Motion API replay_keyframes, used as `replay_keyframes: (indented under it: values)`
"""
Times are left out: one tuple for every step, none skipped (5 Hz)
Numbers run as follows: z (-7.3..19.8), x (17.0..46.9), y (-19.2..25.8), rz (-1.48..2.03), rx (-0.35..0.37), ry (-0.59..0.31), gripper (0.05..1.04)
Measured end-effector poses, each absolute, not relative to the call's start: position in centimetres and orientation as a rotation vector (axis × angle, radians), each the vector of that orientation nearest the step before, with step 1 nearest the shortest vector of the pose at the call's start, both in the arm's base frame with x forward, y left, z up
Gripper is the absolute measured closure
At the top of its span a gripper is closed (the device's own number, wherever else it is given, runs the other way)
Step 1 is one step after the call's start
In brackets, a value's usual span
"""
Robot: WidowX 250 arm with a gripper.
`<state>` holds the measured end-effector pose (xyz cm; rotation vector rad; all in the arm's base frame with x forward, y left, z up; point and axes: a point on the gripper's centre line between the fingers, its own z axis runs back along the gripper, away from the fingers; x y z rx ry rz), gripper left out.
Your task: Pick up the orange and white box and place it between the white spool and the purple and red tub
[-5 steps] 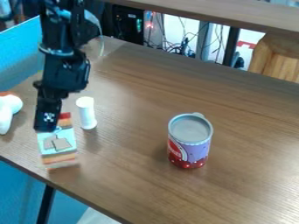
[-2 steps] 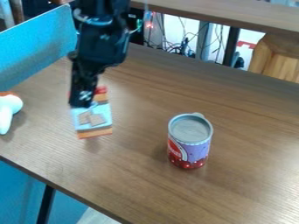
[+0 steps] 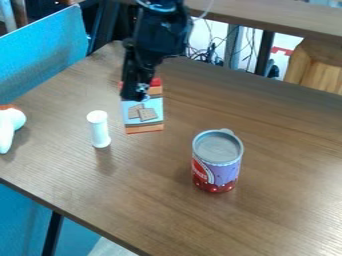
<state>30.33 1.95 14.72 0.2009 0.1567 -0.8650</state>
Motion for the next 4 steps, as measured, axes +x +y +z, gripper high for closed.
replay_keyframes:
  values:
    - [14.1, 32.2, 2.6, -0.879, 0.232, 0.223, 0.710]
    - [11.8, 33.9, 3.2, -0.863, 0.285, 0.313, 0.710]
    - [10.8, 35.3, 2.4, -0.888, 0.322, 0.332, 0.710]
    - [9.2, 36.1, 2.1, -0.918, 0.289, 0.367, 0.710]
